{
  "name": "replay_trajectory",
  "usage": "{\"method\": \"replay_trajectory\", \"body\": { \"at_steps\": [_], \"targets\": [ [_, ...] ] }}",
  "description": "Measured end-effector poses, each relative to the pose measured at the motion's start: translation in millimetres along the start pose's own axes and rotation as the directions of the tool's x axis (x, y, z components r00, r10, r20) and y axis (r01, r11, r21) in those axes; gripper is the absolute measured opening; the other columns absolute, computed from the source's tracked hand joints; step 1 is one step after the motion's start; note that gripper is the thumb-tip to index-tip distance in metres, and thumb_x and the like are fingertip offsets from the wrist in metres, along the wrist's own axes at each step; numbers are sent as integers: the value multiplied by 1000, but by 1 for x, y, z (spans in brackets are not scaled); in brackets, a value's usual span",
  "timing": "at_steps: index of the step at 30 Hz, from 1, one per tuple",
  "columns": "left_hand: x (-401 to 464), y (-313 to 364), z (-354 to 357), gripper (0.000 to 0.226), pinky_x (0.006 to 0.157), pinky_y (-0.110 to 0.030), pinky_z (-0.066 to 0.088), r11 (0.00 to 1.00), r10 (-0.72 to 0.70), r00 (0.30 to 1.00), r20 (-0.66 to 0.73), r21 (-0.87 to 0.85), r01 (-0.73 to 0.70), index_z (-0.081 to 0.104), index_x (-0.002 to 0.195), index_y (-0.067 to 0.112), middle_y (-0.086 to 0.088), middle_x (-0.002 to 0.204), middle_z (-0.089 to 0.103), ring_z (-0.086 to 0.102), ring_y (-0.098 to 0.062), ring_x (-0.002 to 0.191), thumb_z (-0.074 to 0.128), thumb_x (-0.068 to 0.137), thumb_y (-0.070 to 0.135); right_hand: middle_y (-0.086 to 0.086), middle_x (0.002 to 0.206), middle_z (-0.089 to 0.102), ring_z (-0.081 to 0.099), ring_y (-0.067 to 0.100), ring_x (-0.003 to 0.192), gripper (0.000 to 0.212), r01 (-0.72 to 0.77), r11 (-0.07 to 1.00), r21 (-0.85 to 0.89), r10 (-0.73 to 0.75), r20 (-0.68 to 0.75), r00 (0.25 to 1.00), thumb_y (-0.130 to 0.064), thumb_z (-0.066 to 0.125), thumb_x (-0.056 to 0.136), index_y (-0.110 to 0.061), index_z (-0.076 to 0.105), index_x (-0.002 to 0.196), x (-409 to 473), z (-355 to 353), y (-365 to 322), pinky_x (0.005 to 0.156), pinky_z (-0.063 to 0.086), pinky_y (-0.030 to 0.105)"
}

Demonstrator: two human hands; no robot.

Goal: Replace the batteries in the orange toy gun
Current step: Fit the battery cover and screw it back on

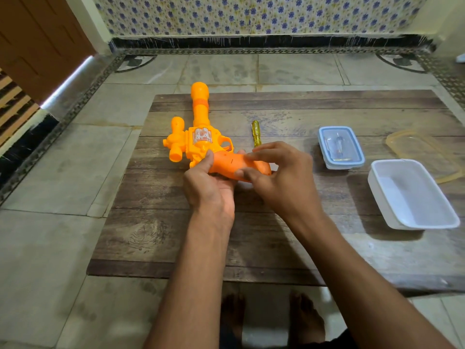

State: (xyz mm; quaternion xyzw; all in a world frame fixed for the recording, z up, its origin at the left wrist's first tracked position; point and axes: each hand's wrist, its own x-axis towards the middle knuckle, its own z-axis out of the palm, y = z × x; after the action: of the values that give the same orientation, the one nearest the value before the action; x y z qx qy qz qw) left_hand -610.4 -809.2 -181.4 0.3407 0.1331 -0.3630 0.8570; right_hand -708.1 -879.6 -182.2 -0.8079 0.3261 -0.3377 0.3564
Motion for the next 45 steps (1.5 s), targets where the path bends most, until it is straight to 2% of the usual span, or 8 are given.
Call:
{"method": "replay_trajectory", "body": {
  "at_steps": [7, 11, 14, 18, 23, 30, 37, 45],
  "targets": [
    [2, 1, -1, 42, 75, -51, 56, 1000, 12, 1000, -3, 9, -12, 47, 143, -6, -34, 133, 60, 69, -43, 87, 44, 107, 16, 1, 102, 79, 70, 11, 94, 39, -79, 996, -40, 78, -14, 997, -33, 95, 65, -17, 83, 100, 1, -4, -13, 87, 56, 33],
    [2, 1, -3, 40, 93, -56, 52, 1000, 10, 1000, 20, -24, -9, 47, 143, -3, -30, 134, 59, 64, -46, 105, 42, 107, 13, 3, 106, 80, 74, 13, 97, 53, -155, 987, -36, 156, 12, 988, -40, 95, 64, -18, 81, 110, 2, -8, -11, 89, 60, 38],
    [2, -1, -2, 36, 97, -54, 51, 999, 51, 998, 28, -6, -51, 52, 138, 0, -24, 123, 62, 66, -42, 98, 44, 105, 12, 2, 104, 80, 75, 9, 92, 45, -240, 970, 33, 238, 59, 969, -32, 92, 71, -18, 81, 112, 3, -10, -8, 86, 63, 37],
    [1, -3, -5, 48, 78, -46, 60, 990, 112, 993, 37, 87, -115, 56, 133, -3, -22, 120, 63, 69, -35, 97, 55, 85, -8, 0, 98, 79, 75, 3, 84, 39, -313, 941, 125, 299, 117, 947, -21, 93, 72, -16, 81, 109, 5, -10, -6, 73, 65, 27],
    [5, -9, -7, 67, 53, -38, 60, 976, 150, 988, -24, 163, -144, 44, 142, -9, -32, 132, 61, 71, -35, 100, 53, 77, -27, -1, 93, 79, 76, 8, 82, 41, -355, 924, 144, 343, 104, 934, -22, 96, 64, -18, 83, 102, 7, -8, -1, 76, 66, 39],
    [11, -17, -7, 71, 94, -56, 56, 972, 210, 974, -81, 128, -198, 47, 140, -8, -28, 123, 66, 74, -25, 79, 53, 72, -29, -3, 86, 79, 74, 4, 79, 14, -230, 972, 38, 221, 166, 961, -23, 85, 84, -16, 82, 97, 9, -33, 2, 77, 61, 28],
    [-3, -20, -3, 61, 53, -32, 58, 976, 167, 981, -96, 160, -151, 52, 136, -4, -19, 112, 66, 70, -27, 87, 52, 78, -22, -7, 76, 69, 60, 0, 68, 22, -113, 908, -403, 259, 330, 908, -2, 70, 89, -21, 80, 89, 0, -83, 13, 57, 40, 4],
    [-16, -31, 10, 43, 42, -22, 52, 982, 171, 976, -138, 100, -158, 59, 123, 4, 3, 59, 70, 67, -27, 79, 49, 85, -12, -8, 78, 73, 69, 8, 77, 20, -40, 891, -453, 320, 562, 763, -7, 86, 77, -25, 79, 82, -8, -92, 16, 74, 63, 34]
  ]
}}
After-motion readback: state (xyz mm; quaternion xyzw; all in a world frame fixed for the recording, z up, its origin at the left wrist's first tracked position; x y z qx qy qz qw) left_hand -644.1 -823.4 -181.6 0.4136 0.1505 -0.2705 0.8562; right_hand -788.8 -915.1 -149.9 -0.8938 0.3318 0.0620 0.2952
